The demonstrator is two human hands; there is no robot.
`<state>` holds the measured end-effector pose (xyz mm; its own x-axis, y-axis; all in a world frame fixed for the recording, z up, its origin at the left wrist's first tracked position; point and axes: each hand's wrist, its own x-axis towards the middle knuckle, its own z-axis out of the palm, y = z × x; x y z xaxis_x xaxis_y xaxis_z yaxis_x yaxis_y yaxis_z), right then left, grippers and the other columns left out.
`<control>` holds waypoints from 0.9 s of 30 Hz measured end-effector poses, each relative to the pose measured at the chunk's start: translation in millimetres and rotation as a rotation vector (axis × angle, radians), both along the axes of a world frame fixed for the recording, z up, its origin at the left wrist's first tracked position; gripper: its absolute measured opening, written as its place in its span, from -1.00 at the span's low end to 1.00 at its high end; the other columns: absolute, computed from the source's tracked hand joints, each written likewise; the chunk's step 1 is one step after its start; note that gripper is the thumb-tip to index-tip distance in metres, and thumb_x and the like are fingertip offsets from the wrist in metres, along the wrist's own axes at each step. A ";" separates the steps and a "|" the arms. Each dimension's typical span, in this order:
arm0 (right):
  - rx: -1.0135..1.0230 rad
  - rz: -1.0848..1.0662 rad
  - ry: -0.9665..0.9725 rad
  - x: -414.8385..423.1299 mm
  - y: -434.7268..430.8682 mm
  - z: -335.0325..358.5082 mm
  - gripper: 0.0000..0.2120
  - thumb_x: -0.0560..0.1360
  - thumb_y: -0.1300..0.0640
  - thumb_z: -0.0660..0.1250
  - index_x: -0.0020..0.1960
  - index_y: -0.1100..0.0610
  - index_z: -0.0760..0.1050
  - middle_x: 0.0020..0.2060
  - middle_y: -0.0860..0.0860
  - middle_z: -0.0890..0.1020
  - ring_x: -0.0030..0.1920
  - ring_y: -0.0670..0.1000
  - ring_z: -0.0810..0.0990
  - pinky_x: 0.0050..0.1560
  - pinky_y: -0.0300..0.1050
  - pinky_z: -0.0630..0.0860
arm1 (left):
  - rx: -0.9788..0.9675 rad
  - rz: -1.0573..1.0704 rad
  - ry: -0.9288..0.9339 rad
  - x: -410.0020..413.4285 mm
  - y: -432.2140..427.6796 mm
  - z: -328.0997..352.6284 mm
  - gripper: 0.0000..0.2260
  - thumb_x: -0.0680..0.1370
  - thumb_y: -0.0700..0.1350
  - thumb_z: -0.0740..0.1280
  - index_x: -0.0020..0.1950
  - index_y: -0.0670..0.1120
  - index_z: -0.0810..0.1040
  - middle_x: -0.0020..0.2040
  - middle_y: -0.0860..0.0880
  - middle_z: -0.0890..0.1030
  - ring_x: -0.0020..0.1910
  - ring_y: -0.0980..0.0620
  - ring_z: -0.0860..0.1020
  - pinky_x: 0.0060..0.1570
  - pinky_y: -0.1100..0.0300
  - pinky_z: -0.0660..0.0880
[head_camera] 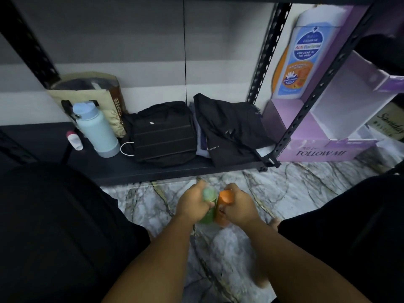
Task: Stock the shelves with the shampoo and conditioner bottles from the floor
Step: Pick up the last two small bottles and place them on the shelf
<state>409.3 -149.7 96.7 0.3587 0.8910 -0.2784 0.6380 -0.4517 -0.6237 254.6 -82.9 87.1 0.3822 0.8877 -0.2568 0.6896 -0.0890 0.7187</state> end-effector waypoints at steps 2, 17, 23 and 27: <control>0.098 -0.115 0.157 0.0 1.0 7.2 -0.58 0.43 0.24 0.42 0.20 -0.06 0.43 -0.11 -0.06 0.61 -0.10 0.03 0.57 -0.17 -0.13 0.41 | -0.007 0.074 -0.110 1.4 0.4 10.3 -0.60 0.41 -0.11 0.51 0.10 0.14 0.41 -0.03 0.09 0.61 -0.05 0.02 0.58 -0.02 0.03 0.55; 0.893 -0.256 0.671 -1.3 54.8 232.3 -0.73 0.55 0.04 0.44 0.23 -0.01 0.53 0.01 -0.09 0.72 0.03 -0.07 0.70 0.10 0.00 0.62 | 0.326 0.191 -0.823 6.5 44.8 239.6 -0.64 0.57 -0.02 0.46 0.32 0.25 0.49 0.16 0.20 0.65 0.16 0.20 0.62 0.14 0.05 0.62; 1.099 -0.080 0.665 10.5 78.7 396.0 -0.66 0.50 -0.07 0.44 0.24 -0.03 0.53 0.05 -0.06 0.72 0.03 -0.04 0.72 0.01 0.01 0.65 | 0.544 0.039 -1.000 11.5 79.2 387.5 -0.60 0.55 0.12 0.44 0.37 0.17 0.50 0.18 0.21 0.66 0.19 0.18 0.63 0.07 0.14 0.62; 1.147 0.036 0.752 17.4 104.6 483.4 -0.73 0.56 0.00 0.42 0.21 0.07 0.54 0.00 0.04 0.74 -0.01 0.08 0.74 -0.05 0.08 0.67 | 0.655 0.025 -1.061 21.9 104.4 471.4 -0.52 0.45 0.33 0.45 0.33 0.24 0.52 0.27 0.19 0.61 0.27 0.12 0.59 0.09 0.10 0.63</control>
<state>426.6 -45.1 580.1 0.4224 0.7568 0.4989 -0.0165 0.5567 -0.8305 276.5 21.5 558.5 0.1117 0.7423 0.6607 -0.1969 -0.6352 0.7468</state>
